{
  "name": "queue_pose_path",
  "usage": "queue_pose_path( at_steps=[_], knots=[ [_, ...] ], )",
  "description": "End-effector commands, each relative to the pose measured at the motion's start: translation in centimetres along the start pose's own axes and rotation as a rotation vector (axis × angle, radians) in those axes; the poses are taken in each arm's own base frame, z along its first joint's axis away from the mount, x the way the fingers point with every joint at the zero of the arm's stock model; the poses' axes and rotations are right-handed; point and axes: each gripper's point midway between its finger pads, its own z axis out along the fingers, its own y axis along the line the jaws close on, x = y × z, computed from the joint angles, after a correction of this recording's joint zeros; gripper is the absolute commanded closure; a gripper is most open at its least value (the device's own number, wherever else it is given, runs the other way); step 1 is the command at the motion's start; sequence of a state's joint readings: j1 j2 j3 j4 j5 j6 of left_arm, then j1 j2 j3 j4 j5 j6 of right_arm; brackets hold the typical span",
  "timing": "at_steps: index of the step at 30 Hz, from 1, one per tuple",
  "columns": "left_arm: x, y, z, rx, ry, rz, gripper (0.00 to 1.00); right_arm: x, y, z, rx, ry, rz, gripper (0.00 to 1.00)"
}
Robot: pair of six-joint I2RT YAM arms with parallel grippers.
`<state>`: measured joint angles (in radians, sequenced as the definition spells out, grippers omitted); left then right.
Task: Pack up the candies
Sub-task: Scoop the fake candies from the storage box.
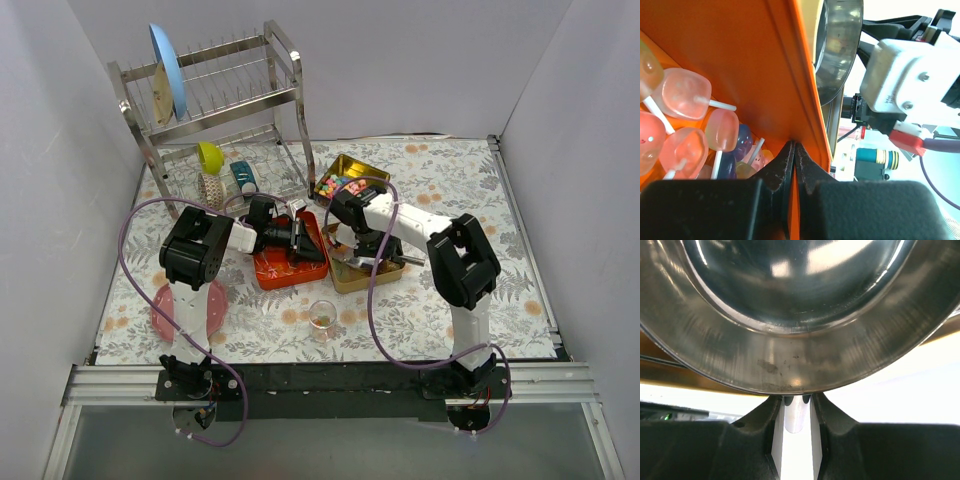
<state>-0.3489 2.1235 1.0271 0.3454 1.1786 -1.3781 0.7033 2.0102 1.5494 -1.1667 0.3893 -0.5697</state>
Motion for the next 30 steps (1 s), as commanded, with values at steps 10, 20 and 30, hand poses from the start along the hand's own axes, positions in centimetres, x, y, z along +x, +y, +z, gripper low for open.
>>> queue_pose_path(
  at_steps=[10,20,30],
  knots=[
    [1.5,-0.2,0.1,0.008,0.057,-0.039,0.99,-5.6,2.3,0.5,-0.160,-0.312,-0.010,0.99],
    [2.4,-0.6,-0.6,-0.013,0.073,-0.016,0.99,-5.0,2.3,1.4,-0.309,-0.411,0.118,0.99],
    [2.6,-1.4,-1.4,0.024,0.113,0.015,0.89,-4.5,0.4,1.6,-0.162,-0.515,0.100,0.99]
  ],
)
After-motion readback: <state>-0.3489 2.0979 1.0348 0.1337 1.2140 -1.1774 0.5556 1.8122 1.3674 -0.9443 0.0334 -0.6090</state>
